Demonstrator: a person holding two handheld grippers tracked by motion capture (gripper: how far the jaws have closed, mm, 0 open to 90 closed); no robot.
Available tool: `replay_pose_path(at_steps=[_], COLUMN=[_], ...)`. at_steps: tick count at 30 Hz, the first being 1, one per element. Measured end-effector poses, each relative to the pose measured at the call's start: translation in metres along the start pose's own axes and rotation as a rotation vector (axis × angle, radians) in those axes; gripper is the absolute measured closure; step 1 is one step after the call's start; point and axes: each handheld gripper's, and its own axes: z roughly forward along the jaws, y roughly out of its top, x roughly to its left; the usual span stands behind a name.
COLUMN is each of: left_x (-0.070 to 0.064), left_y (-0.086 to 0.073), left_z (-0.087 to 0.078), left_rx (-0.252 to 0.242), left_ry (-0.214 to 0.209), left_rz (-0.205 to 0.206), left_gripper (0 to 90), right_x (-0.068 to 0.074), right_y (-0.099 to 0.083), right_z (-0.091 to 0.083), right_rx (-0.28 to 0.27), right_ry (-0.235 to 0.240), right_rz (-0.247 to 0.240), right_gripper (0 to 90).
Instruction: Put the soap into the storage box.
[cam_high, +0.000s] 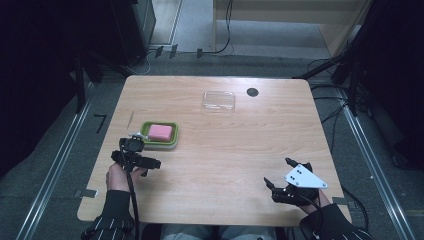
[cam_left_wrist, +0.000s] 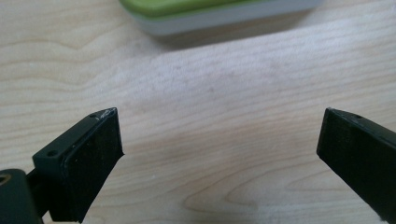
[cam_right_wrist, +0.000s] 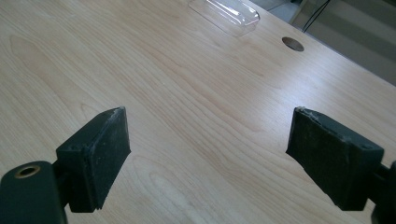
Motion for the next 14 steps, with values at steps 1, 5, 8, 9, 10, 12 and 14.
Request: replay_pose_path(at_steps=[1, 5, 8, 9, 10, 12, 14], left_x=[0.001, 0.003, 0.005, 0.005, 0.005, 0.004, 0.003], left_y=[-0.003, -0.011, -0.013, -0.014, -0.014, -0.013, -0.012], left_z=[0.001, 0.002, 0.003, 0.003, 0.003, 0.005, 0.006], left_rx=[0.004, 0.008, 0.008, 0.002, 0.002, 0.002, 0.001], left_ry=[0.006, 0.016, 0.019, 0.020, 0.022, 0.016, 0.015], left_rz=[0.002, -0.005, -0.011, -0.011, -0.008, -0.004, -0.005], left_gripper=[0.8, 0.8, 0.8, 0.8, 0.8, 0.8, 0.8], right_x=[0.000, 0.000, 0.000, 0.000, 0.000, 0.000, 0.000], right_y=[0.000, 0.000, 0.000, 0.000, 0.000, 0.000, 0.000], right_z=[0.000, 0.000, 0.000, 0.000, 0.000, 0.000, 0.000], right_rx=[0.001, 0.002, 0.002, 0.001, 0.001, 0.002, 0.003], right_ry=[0.000, 0.000, -0.001, -0.001, -0.001, -0.001, -0.003], right_rz=[0.002, 0.002, 0.002, 0.000, -0.001, -0.001, 0.005], right_gripper=[13.5, 13.5, 13.5, 13.5, 13.5, 13.5, 13.5])
